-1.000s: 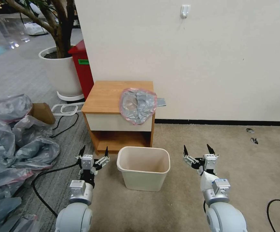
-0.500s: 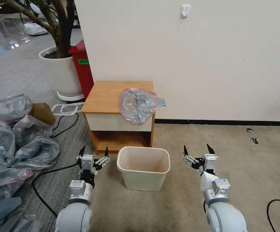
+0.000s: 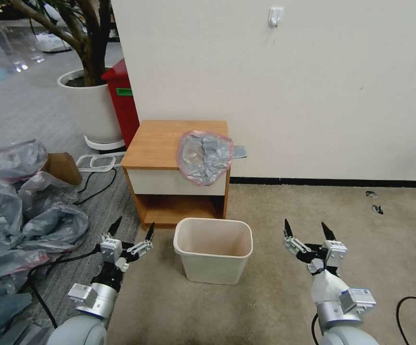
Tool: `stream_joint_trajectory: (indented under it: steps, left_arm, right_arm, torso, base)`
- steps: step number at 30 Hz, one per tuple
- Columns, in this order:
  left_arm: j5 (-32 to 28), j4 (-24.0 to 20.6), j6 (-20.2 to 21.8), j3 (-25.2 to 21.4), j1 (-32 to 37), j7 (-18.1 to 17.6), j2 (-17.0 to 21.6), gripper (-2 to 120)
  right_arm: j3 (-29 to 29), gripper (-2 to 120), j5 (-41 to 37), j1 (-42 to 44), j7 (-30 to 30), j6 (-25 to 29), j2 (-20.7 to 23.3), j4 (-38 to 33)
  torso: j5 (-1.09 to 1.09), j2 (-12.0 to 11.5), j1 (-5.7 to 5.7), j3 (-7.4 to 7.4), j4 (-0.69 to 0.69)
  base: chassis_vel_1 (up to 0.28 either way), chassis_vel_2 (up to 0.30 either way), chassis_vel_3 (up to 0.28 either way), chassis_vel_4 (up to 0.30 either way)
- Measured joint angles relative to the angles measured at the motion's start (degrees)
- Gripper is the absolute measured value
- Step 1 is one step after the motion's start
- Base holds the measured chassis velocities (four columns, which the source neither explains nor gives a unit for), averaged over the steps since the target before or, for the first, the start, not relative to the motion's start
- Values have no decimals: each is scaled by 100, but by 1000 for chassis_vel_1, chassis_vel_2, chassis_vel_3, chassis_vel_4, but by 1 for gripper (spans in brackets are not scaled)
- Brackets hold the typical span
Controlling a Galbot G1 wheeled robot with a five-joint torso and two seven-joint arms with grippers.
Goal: Pick up the garbage bag from the table and place it over the trash can.
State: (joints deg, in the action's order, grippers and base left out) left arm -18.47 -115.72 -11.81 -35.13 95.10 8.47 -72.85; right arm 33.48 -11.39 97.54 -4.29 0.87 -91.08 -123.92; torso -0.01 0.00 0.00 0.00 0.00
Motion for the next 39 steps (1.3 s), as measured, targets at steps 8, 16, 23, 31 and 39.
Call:
stream_joint_trajectory:
  steps: [8,16,23,31,39]
  left_arm:
    - [-3,-159,-109,-126,78,-100,-16,100]
    - [178,-406,-112,-133,214,-115,-137,100]
    - [454,-362,-217,-216,354,-141,-186,100]
    - [649,-181,-306,-294,342,-175,-259,100]
    - [685,-47,-312,-390,311,-175,-241,100]
  right_arm:
    - [-586,100,-2253,-740,82,-144,577,254]
    - [-972,100,-4484,-2044,534,-398,706,925]
    - [-1375,100,-4859,-3009,622,-279,791,1841]
    - [-1582,100,-5210,-3948,630,-210,778,2627]
    - [-1613,100,-5306,-4813,589,-116,474,3759]
  torso:
    - [1,0,0,1,1]
    - [1,0,0,0,1]
    - [1,0,0,1,1]
    - [0,0,0,1,1]
    - [1,0,0,1,1]
  base:
    - [0,0,0,0]
    - [0,0,0,0]
    - [0,0,0,0]
    - [0,0,0,0]
    - [0,0,0,0]
